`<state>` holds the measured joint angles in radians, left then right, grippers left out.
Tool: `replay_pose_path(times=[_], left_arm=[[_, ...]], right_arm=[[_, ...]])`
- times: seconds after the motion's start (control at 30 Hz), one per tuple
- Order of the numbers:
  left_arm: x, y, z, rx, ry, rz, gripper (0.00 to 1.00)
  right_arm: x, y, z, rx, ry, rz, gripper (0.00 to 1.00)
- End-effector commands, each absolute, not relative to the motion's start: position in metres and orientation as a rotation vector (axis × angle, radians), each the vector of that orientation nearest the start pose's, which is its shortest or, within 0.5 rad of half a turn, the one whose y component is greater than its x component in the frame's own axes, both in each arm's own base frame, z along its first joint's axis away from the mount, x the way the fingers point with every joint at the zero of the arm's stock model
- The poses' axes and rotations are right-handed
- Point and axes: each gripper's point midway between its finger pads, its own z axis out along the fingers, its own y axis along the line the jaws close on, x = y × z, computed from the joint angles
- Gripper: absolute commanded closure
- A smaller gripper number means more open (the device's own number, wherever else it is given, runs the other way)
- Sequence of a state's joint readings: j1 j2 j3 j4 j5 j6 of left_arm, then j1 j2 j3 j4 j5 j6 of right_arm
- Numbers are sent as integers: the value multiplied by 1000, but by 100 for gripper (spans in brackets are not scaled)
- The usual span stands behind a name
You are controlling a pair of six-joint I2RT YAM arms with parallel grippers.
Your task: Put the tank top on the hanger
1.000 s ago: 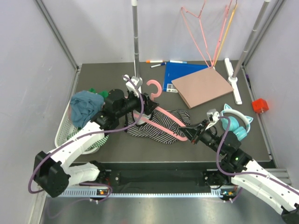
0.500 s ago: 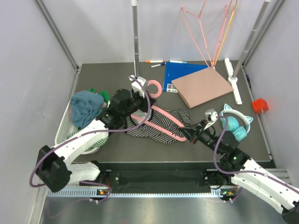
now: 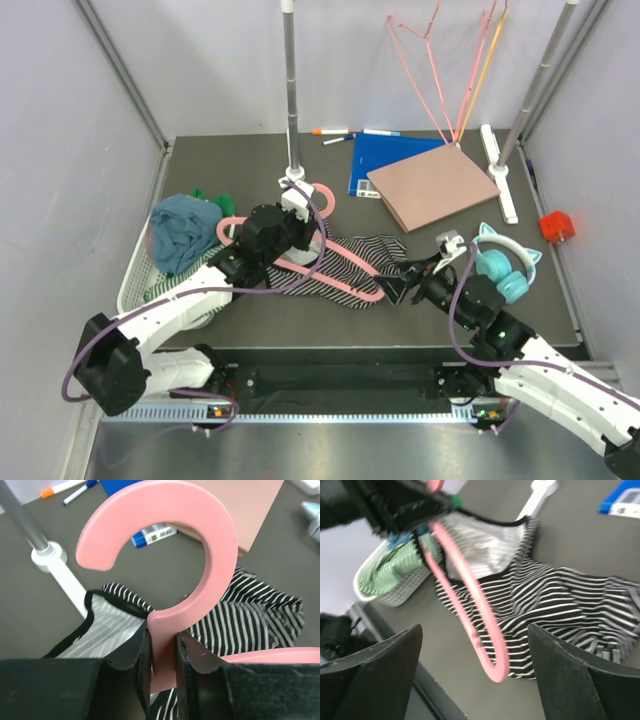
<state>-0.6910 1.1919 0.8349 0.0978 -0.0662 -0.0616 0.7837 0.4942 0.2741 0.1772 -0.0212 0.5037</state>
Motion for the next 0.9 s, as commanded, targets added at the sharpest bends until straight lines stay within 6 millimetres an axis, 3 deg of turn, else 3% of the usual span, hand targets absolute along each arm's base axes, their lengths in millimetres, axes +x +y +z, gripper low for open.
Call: replay_pose_path(times=[0.0, 0.03, 0.1, 0.23, 0.27, 0.33, 0.37, 0.43, 0.7, 0.87], left_arm=[[316, -239, 250, 503, 1671, -428, 100], [315, -239, 250, 509, 1671, -430, 100], [312, -240, 250, 522, 1671, -435, 100], [310, -239, 253, 521, 1659, -442, 100], [308, -240, 253, 528, 1658, -449, 100], [306, -241, 254, 535, 1653, -459, 100], [305, -242, 254, 549, 1647, -458, 100], [303, -243, 255, 574, 1637, -454, 100], [300, -245, 256, 591, 1627, -451, 100], [299, -246, 256, 595, 1624, -456, 100]], right_arm=[[207, 189, 225, -127, 1681, 798, 12], [212, 185, 234, -116, 1668, 770, 11], [220, 179, 220, -109, 1738, 674, 11], [242, 180, 219, -79, 1799, 584, 10], [250, 186, 208, -91, 1839, 563, 10], [261, 195, 210, -116, 1855, 578, 11], [266, 204, 197, -148, 1900, 577, 12], [279, 212, 200, -170, 1886, 587, 12], [308, 245, 144, -315, 2003, 636, 16], [308, 265, 113, -414, 2090, 719, 34]])
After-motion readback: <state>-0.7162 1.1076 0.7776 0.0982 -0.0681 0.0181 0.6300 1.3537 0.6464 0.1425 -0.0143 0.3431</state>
